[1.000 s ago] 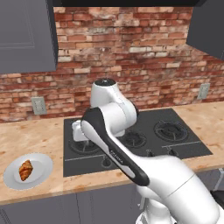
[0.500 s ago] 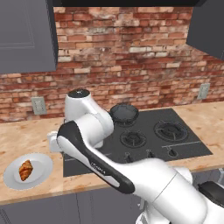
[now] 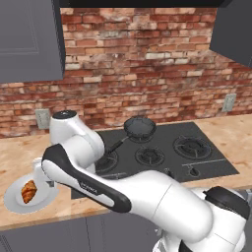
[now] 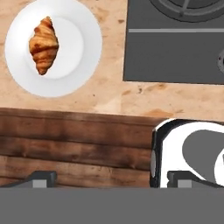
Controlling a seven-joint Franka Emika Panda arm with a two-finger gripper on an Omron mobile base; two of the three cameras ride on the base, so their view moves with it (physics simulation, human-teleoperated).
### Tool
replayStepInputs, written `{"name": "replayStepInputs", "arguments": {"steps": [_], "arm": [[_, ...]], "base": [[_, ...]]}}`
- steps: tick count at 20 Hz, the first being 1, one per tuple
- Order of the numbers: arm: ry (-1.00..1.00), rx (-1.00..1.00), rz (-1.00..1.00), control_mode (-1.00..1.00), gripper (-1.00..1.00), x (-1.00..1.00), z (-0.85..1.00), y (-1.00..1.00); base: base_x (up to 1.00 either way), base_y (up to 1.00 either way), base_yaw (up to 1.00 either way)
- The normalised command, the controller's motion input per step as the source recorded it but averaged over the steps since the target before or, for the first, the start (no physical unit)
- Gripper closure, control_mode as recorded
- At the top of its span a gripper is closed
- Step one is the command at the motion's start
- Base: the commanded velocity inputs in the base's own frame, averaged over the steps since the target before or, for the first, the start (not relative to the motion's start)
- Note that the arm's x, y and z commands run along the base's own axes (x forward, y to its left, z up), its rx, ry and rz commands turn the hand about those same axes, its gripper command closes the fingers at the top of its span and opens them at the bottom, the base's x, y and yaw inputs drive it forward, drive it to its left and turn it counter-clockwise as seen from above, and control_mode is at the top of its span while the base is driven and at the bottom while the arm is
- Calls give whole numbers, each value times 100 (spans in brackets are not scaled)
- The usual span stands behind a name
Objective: Pick the croissant and place it on the pan. Then turn on the stove to warm the croissant.
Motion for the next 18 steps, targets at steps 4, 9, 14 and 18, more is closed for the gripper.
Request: {"name": "replayStepInputs", "arguments": {"steps": [4,9,14,18], "arm": [[5,0,0,-100,-100,14,-15,26],[6,0,-1,-100,-100,27,-19,36],[0,0,-7,-100,-100,35,-12,12],[0,0,-8,-100,-100,29,-30,16]], "base": [[0,0,0],[0,0,0],[0,0,0],[0,0,0]]}}
